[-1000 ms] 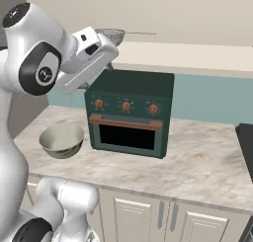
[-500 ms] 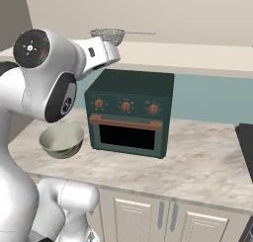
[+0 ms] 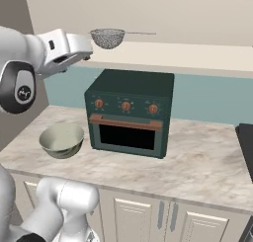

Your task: Open the cabinet and setup a tea strainer by placing it in the bowl upright.

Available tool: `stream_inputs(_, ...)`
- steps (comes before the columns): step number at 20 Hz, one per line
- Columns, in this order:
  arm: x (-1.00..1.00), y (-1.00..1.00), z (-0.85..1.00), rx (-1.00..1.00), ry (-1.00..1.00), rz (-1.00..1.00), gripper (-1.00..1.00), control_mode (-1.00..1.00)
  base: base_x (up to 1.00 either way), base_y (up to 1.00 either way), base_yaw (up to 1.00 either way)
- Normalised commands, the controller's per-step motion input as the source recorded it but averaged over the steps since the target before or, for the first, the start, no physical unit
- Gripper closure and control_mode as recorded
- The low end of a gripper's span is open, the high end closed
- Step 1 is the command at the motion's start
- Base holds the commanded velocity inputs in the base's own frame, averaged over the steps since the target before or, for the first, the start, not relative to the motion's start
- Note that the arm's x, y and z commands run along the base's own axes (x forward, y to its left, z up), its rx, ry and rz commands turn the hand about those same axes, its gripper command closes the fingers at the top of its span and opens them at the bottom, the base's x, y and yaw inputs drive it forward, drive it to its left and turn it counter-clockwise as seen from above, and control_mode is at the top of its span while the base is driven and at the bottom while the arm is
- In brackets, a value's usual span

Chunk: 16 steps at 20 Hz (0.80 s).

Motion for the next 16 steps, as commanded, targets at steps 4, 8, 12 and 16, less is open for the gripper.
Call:
stream_inputs(4, -0.01, 0.38, 0.06, 0.10, -0.08, -0.23, -1.00, -1.00, 0.00, 0.00, 0.00)
stream_inputs(8, 0.00, 0.21, 0.26, 0.04, 0.00, -0.06, -1.00, -1.00, 0.00, 0.00, 0.00)
stream_inputs(12, 0.00, 0.19, 0.40, 0.00, 0.00, 0.00, -1.00, -1.00, 0.00, 0.00, 0.00)
stream_inputs(16, 0.15, 0.25, 0.11, -0.04, 0.10, 0.00, -1.00, -1.00, 0.00, 0.00, 0.00)
